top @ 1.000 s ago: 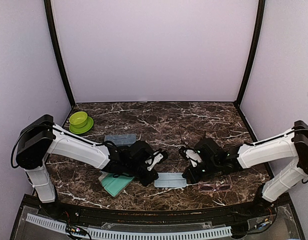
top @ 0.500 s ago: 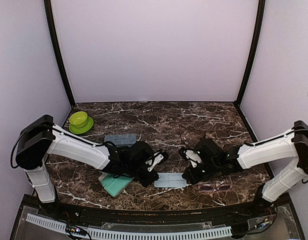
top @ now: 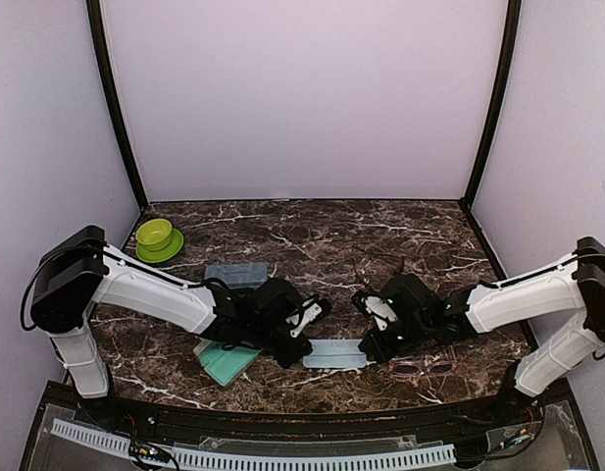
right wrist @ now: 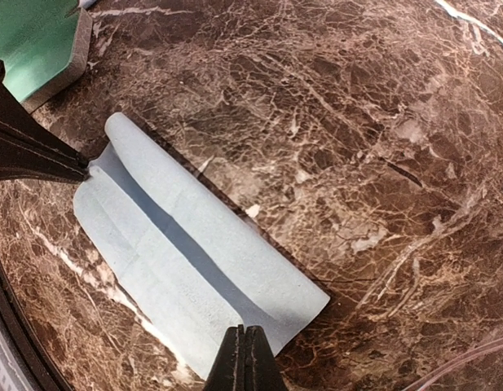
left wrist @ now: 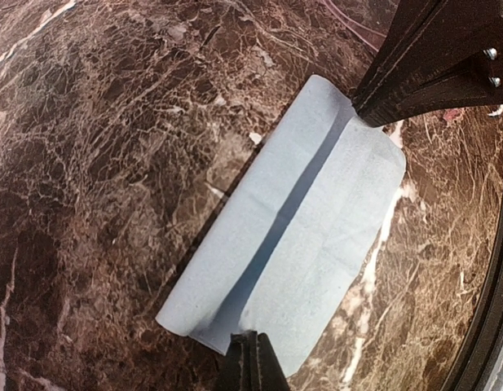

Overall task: Organize the sunglasses
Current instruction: Fold the glasses cleaning cloth at the center of the board.

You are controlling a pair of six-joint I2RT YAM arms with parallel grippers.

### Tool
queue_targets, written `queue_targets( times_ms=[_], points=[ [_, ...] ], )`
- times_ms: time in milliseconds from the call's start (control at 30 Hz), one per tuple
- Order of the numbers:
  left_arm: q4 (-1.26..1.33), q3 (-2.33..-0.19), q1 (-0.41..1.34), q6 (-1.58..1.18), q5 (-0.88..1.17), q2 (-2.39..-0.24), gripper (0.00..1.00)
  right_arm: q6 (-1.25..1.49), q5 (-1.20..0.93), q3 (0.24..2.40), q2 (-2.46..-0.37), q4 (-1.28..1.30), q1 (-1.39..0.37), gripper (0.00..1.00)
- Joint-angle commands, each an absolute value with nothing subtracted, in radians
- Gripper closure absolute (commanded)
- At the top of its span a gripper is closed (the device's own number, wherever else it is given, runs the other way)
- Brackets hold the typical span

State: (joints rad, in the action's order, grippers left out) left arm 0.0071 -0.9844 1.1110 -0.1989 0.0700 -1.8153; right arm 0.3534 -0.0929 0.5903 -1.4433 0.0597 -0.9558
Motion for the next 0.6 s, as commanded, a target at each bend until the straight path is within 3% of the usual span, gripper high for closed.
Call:
queue_targets(
  times_ms=[0,567],
  points=[
    [-0.007,-0.970,1.118,-0.210,0.078,-1.768,1.00,0.362,-0.086,0.582,-1.433,0.035,-0.965,1.00],
    [-0.011,-0.970,1.120,-0.210,0.088,-1.781,1.00,0.364,-0.092,0.587,-1.440,0.037,-0.976,1.00]
  ],
)
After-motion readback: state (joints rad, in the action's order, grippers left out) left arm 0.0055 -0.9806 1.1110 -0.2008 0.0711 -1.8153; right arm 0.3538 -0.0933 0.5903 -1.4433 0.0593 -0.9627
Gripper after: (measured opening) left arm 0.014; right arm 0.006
